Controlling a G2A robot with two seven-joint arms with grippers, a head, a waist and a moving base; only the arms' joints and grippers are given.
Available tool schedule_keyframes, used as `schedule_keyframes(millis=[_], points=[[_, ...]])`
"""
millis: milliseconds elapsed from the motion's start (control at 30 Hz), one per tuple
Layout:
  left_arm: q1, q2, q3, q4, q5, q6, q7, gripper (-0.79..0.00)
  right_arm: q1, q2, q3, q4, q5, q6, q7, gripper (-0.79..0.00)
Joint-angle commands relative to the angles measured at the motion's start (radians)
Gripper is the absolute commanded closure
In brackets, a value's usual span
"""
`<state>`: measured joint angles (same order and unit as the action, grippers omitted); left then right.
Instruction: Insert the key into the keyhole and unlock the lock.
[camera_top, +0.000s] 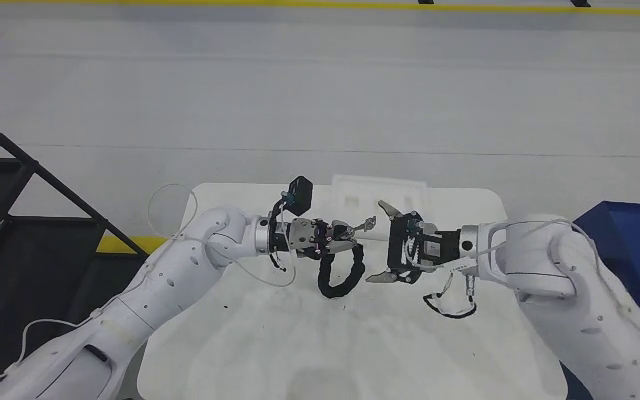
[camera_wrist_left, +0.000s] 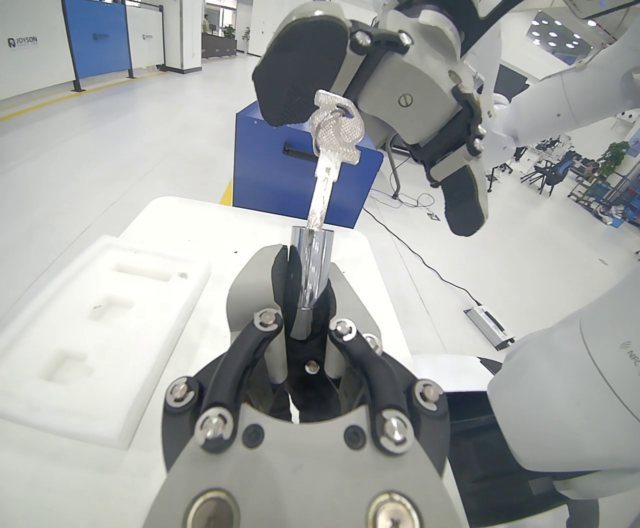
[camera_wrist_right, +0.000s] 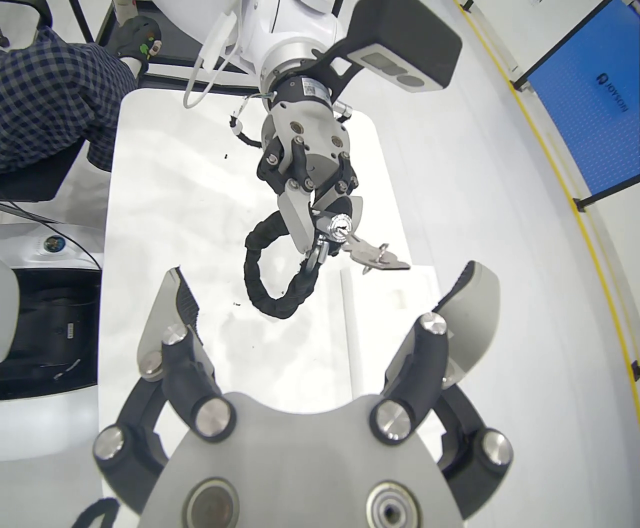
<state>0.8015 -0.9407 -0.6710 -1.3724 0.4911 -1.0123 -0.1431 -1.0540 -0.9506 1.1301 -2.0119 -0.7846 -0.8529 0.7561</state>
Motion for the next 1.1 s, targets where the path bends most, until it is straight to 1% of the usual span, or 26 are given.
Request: schedule_keyframes(millis=[0, 167, 300, 400, 667, 867, 1067], points=[[0.002, -0.002, -0.004, 0.001, 0.0, 0.0, -0.003, 0.0, -0.003, -0.001, -0.01, -0.009, -0.025, -0.005, -0.02, -0.785], [0.006, -0.008, -0.016, -0.001, 0.006, 0.003, -0.014, 0.0, 0.01, -0.004, -0.044, -0.014, -0.044, -0.016, -0.042, -0.785], [0.007, -0.011, -0.029, -0.004, 0.014, 0.008, -0.025, 0.0, 0.04, -0.009, -0.077, -0.016, -0.047, -0.015, -0.034, -0.785], [0.01, -0.013, -0.037, -0.01, 0.02, 0.005, -0.033, 0.0, 0.069, -0.012, -0.101, -0.007, -0.046, -0.004, -0.006, -0.785], [0.023, -0.016, -0.066, -0.023, 0.043, 0.0, -0.047, 0.0, 0.13, -0.017, -0.154, 0.01, -0.016, 0.056, 0.115, -0.785], [0.04, -0.016, -0.086, -0.034, 0.058, 0.0, -0.049, 0.0, 0.142, -0.013, -0.155, 0.008, 0.0, 0.088, 0.169, -0.785], [0.052, -0.015, -0.102, -0.043, 0.084, 0.0, -0.062, 0.0, 0.13, -0.002, -0.128, -0.006, 0.001, 0.085, 0.187, -0.785]])
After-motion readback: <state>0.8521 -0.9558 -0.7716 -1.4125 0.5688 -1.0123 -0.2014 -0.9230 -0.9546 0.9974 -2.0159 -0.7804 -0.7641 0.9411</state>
